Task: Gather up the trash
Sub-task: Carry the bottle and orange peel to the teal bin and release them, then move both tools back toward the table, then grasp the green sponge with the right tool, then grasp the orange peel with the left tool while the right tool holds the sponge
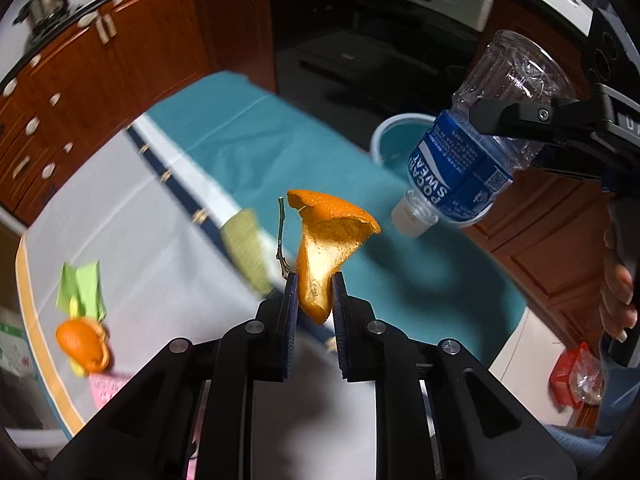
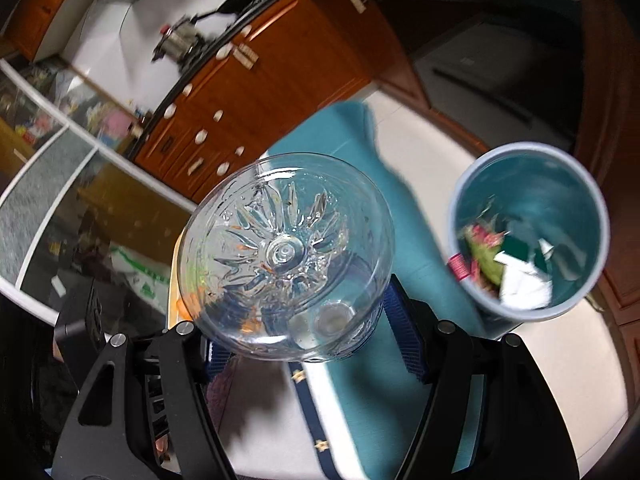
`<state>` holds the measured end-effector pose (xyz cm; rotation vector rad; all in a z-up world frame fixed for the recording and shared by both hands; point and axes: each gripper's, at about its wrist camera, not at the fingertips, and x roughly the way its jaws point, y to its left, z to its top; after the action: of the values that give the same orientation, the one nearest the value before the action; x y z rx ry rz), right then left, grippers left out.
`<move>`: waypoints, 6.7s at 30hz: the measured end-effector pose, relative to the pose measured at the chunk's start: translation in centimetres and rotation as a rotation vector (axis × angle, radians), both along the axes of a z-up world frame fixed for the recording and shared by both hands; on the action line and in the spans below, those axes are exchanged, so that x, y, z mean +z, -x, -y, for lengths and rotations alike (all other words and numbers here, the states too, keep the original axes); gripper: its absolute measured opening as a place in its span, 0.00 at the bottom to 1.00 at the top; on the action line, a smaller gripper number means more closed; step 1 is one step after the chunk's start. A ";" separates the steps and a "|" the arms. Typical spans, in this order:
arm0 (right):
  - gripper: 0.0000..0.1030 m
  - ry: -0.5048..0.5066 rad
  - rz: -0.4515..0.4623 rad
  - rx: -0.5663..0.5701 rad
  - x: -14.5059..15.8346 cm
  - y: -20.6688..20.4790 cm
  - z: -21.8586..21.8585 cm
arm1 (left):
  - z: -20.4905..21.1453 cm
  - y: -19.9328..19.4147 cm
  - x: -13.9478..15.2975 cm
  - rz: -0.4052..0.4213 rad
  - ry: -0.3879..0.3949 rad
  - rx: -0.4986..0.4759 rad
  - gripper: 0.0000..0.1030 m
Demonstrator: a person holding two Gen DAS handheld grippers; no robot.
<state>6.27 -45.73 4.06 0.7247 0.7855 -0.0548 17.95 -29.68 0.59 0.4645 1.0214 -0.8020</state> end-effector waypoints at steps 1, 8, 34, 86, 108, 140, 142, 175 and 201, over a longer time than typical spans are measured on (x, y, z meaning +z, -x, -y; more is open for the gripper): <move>0.63 0.003 0.006 -0.019 0.2 0.4 0.7 | 1.3 0.1 0.2 0.002 0.000 -0.019 0.16; 0.63 0.031 0.020 -0.199 0.1 4.0 7.7 | 9.3 1.2 -0.3 -0.006 -0.027 -0.133 0.17; 0.63 -0.012 -0.213 -0.302 -9.4 4.6 16.1 | 23.3 1.8 -8.4 -0.129 -0.143 -0.259 0.22; 0.94 -0.002 -0.201 -0.150 -2.2 2.3 2.5 | 7.5 3.8 0.5 0.001 -0.011 -0.069 0.96; 0.93 0.081 -0.293 0.165 -3.6 -8.6 -13.5 | -15.1 -3.2 0.0 -0.049 0.086 0.273 0.96; 0.07 0.233 -0.335 0.279 -9.8 -14.9 -17.3 | -24.6 -12.3 -4.9 -0.128 0.149 0.493 0.85; 0.07 0.227 -0.320 0.296 -9.6 -15.0 -17.8 | -24.2 -12.4 -4.9 -0.124 0.146 0.485 0.80; 0.08 0.123 -0.335 0.358 -11.3 -15.5 -18.6 | -20.5 -11.9 -7.6 -0.160 0.063 0.411 0.52; 0.07 0.123 -0.212 0.341 -6.3 -11.5 -17.0 | -17.8 -6.8 -0.3 -0.005 0.075 0.350 0.18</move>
<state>17.79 -28.72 -2.20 0.4659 1.0900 0.1293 24.76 -11.87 0.28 0.2101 1.0370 -0.5262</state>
